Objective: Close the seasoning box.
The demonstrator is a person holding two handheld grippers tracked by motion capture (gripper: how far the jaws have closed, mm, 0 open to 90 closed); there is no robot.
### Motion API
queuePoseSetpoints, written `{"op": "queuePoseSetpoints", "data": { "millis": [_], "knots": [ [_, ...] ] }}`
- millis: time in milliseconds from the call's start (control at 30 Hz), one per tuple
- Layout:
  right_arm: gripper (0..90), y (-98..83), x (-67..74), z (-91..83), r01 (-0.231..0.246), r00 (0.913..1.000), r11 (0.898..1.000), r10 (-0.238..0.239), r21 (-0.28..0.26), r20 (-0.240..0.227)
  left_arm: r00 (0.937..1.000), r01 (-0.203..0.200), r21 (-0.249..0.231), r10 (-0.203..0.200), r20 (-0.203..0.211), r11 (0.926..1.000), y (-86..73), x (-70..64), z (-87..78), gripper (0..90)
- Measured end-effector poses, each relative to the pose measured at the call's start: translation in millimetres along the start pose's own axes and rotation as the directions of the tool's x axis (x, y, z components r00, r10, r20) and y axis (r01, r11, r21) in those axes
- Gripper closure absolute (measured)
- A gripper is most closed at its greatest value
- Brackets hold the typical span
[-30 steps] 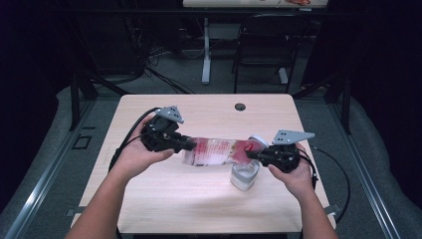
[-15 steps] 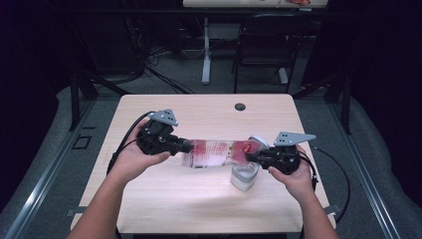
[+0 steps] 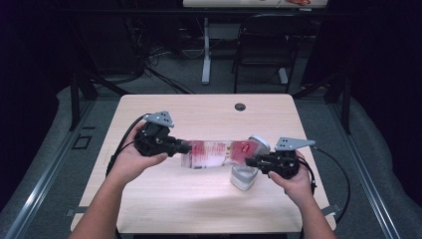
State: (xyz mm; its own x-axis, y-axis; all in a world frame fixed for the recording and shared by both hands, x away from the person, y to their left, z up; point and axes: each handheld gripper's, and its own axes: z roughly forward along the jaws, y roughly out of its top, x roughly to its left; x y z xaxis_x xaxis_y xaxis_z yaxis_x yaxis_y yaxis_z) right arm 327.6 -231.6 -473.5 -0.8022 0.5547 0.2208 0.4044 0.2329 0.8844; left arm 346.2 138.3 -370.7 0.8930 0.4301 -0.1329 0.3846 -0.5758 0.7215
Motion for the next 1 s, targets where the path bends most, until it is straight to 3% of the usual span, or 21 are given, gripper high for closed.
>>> {"op": "queuePoseSetpoints", "data": {
  "millis": [200, 733, 1000],
  "knots": [
    [75.4, -1.7, -0.4, 1.8, 0.001, 1.0, 1.0, -0.001, 0.017, -0.006, 1.0, 0.0, -0.006, 0.0, 0.002, 1.0, -3.6, 1.5, 0.1, 79.3],
    [88.6, -1.4, 1.8, 2.1, 0.039, 0.9985, 0.999, -0.038, 0.023, -0.038, 0.9999, 0.013, -0.011, -0.013, 0.01, 0.9999, -14.3, 6.4, 1.0, 79.0],
    [90.0, 2.5, 5.5, 1.3, 0.075, 0.9971, 0.997, -0.074, 0.027, -0.018, 0.9996, 0.025, -0.008, -0.025, 0.01, 0.9997, -21.0, 10.7, 4.5, 78.6]
  ]
}}
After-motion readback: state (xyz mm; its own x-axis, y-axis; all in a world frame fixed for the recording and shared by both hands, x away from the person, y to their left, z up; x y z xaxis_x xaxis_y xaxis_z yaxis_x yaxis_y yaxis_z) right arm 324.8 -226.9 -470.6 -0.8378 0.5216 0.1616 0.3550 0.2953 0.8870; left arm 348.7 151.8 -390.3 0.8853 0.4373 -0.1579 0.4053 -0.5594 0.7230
